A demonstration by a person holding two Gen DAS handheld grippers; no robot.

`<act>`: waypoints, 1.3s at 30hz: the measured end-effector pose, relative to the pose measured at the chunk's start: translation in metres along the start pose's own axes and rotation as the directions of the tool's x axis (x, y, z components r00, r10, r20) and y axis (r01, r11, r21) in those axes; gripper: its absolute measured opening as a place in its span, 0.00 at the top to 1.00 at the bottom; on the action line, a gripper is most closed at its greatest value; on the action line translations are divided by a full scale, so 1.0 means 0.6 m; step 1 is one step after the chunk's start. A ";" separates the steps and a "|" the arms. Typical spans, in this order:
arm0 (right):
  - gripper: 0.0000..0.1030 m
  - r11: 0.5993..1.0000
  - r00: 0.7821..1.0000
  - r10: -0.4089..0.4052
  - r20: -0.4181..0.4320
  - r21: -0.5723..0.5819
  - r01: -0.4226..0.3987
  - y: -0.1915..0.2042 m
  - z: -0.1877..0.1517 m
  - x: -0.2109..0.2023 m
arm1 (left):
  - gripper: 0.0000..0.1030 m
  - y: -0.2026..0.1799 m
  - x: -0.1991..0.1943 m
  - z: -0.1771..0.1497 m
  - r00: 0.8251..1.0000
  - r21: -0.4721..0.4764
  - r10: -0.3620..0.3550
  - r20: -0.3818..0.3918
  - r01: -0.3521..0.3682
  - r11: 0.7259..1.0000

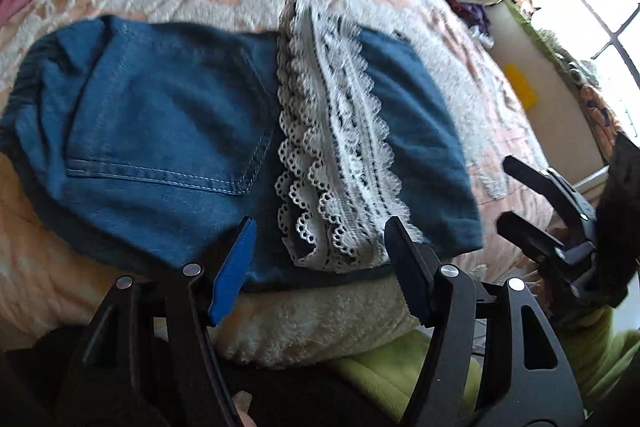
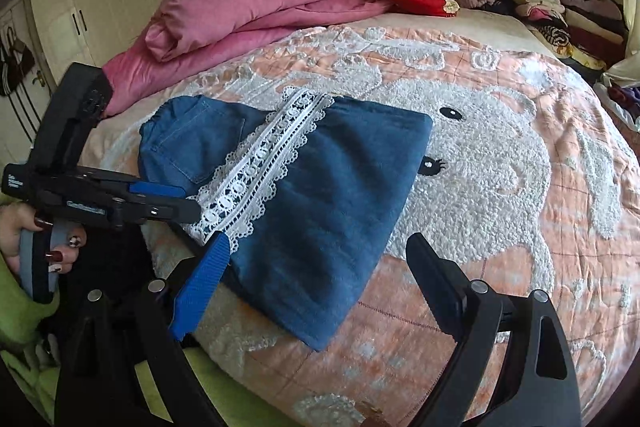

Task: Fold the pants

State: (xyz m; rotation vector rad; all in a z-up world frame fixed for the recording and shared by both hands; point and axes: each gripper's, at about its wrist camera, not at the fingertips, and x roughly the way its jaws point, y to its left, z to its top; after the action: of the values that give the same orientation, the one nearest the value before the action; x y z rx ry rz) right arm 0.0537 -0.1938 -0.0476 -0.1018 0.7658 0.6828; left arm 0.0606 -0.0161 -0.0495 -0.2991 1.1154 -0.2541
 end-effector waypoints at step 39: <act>0.37 0.996 0.982 -0.050 -0.181 -0.083 0.036 0.026 -0.027 0.085 | 0.75 0.007 0.010 -0.007 1.000 0.019 0.022 -0.016 -0.022 1.000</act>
State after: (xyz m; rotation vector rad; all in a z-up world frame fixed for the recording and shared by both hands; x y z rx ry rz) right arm 0.0612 -0.1599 -0.0911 -0.2562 0.9105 0.6691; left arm 0.0594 -0.0147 -0.0576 -0.2680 1.1311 -0.2476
